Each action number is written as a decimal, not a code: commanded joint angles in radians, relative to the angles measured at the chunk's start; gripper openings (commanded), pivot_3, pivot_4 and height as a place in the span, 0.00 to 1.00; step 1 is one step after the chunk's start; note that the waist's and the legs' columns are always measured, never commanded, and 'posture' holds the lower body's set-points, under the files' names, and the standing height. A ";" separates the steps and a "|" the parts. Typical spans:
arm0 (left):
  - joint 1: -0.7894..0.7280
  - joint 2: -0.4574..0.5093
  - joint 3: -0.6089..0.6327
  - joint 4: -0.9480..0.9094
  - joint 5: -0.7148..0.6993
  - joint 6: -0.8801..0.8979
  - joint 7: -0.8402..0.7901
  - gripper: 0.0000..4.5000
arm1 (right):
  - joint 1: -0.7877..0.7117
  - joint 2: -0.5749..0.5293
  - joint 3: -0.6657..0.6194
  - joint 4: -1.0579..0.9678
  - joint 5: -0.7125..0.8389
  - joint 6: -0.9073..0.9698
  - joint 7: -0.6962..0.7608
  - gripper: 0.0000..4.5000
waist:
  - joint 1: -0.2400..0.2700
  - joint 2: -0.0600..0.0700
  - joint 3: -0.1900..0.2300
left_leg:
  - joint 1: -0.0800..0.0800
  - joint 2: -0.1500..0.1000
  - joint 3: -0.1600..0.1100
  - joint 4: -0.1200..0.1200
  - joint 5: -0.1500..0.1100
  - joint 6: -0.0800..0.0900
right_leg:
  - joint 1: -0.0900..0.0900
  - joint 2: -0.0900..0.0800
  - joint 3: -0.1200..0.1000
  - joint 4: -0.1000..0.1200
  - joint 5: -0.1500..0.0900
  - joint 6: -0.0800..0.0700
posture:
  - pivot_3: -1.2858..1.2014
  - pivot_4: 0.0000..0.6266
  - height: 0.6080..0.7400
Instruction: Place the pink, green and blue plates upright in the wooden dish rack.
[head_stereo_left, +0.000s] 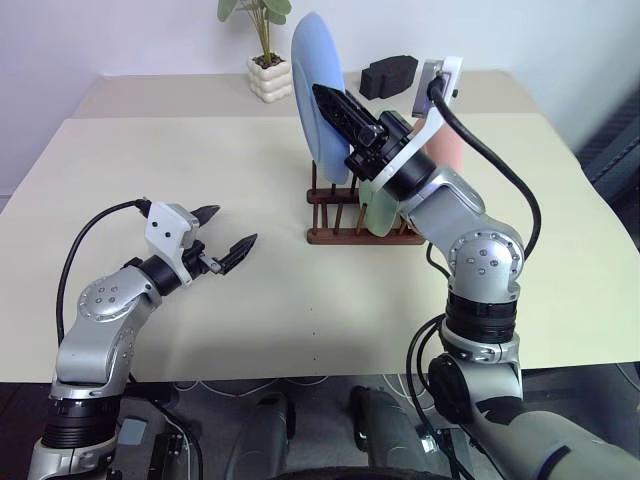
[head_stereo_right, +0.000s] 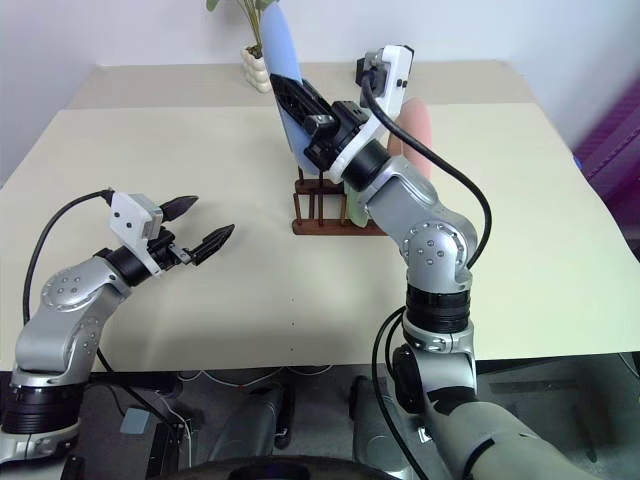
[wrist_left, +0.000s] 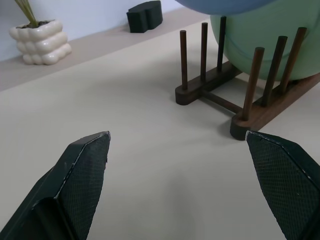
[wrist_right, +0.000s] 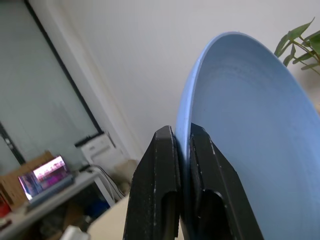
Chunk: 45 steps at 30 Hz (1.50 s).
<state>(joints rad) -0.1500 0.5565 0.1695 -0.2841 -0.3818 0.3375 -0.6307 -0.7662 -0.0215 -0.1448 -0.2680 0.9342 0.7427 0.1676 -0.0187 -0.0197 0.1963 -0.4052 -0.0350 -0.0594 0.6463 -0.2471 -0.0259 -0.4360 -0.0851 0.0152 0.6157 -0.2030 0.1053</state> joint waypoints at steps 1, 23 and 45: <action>0.001 0.003 0.003 -0.025 0.001 -0.018 -0.005 1.00 | -0.009 0.030 -0.017 -0.067 0.054 0.004 -0.082 0.01 | 0.000 0.000 0.000 | 0.000 0.000 0.000 0.000 0.000 0.000 | 0.000 0.000 0.000 0.000 0.000 0.000 | 0.52 0.24 0.93; 0.013 0.012 0.008 -0.040 0.001 -0.006 -0.008 1.00 | 0.065 0.069 -0.003 -0.100 0.143 0.010 -0.300 0.01 | -0.001 0.000 0.000 | 0.000 0.000 0.000 0.000 0.000 0.000 | 0.000 0.000 0.000 0.000 0.000 0.000 | 0.52 0.24 0.93; 0.004 0.007 0.002 -0.028 0.008 -0.017 -0.007 1.00 | 0.069 0.045 0.007 -0.070 0.140 0.034 -0.332 0.88 | -0.001 0.000 0.000 | 0.000 0.000 0.000 0.000 0.000 0.000 | 0.000 0.000 0.000 -0.001 0.000 0.000 | 0.52 0.24 0.93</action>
<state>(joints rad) -0.1323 0.5582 0.1695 -0.2865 -0.3789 0.3387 -0.6381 -0.6818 0.0264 -0.1416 -0.3167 1.0651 0.7821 -0.1739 -0.0198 -0.0195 0.1964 -0.4056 -0.0347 -0.0593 0.6462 -0.2472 -0.0257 -0.4361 -0.0848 0.0152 0.6152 -0.2032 0.1048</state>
